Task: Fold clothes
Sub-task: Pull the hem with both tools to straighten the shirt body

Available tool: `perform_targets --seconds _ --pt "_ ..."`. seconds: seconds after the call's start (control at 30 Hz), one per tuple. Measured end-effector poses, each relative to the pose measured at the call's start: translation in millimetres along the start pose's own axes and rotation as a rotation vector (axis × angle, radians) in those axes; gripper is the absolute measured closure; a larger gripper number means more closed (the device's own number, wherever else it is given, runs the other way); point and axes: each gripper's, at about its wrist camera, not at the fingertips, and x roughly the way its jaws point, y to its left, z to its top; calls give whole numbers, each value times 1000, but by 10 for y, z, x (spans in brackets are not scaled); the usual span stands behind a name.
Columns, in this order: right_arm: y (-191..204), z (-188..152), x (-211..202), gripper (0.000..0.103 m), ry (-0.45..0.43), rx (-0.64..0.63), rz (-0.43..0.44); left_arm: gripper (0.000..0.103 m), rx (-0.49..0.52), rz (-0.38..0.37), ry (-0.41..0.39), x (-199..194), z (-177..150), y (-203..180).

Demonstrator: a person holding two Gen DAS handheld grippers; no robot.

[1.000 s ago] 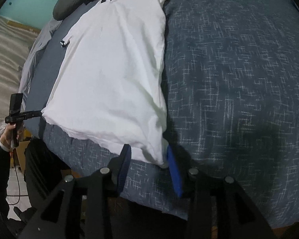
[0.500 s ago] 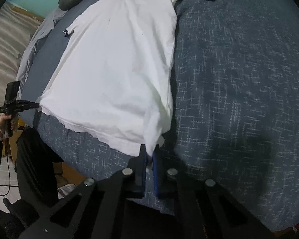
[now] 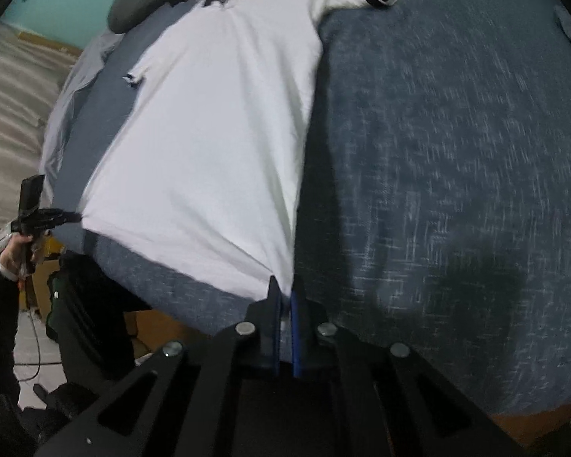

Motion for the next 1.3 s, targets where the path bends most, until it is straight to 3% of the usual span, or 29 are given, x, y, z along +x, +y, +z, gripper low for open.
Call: perform_targets --seconds 0.27,0.63,0.73,0.8,0.87,1.23,1.3 --pt "-76 1 445 99 42 2 -95 98 -36 25 45 319 90 79" --pt "-111 38 223 99 -72 -23 -61 97 -45 1 -39 187 54 78" --pt "-133 20 235 98 -65 -18 -58 85 -47 -5 -36 168 45 60" --pt "-139 -16 239 94 -61 -15 -49 73 -50 -12 -46 136 35 56" --pt "-117 -48 248 73 -61 -19 -45 72 -45 -11 -54 111 14 47" --pt "-14 -106 329 73 -71 -67 -65 72 -4 17 -53 217 -31 -59" --pt "7 -114 352 77 -67 -78 -73 74 2 7 -49 246 -28 -86"
